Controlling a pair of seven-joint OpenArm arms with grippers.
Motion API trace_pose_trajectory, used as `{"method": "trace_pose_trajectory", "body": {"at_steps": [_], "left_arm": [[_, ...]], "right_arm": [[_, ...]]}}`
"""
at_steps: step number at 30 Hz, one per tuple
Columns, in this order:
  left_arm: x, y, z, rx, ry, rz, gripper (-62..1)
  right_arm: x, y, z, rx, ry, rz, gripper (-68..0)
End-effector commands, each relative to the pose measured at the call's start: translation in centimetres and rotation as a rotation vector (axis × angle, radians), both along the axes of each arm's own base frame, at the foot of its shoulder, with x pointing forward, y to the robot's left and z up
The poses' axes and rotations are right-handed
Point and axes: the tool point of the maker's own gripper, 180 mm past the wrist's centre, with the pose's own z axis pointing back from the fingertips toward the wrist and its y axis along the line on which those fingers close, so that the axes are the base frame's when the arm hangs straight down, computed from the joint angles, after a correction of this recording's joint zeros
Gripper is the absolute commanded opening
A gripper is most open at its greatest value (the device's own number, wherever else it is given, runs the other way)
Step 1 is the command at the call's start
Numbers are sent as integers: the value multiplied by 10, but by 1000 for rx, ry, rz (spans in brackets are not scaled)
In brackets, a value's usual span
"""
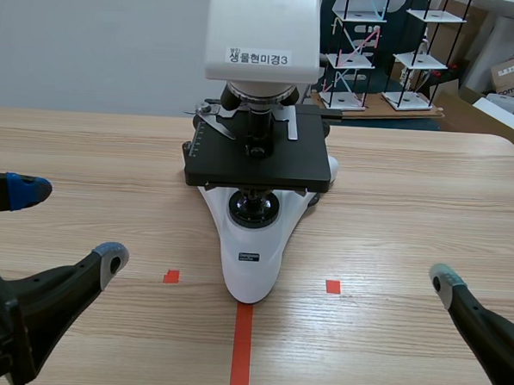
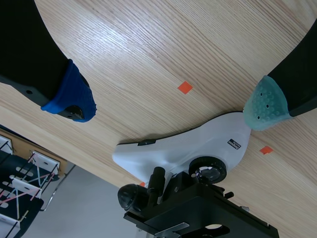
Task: Return to the home posture
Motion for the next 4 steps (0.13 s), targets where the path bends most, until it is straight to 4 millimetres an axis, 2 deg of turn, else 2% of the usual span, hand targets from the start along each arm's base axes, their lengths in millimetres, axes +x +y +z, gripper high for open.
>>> {"method": "trace_pose_trajectory", "body": {"at_steps": [1,4], "left_arm": [[1,-5,12,-28,-34,-8,14],[1,-5,12,-28,-34,-8,14]], "right_arm": [[4,2,10,22,-34,-1,4],[4,2,10,21,-34,0,4]]}}
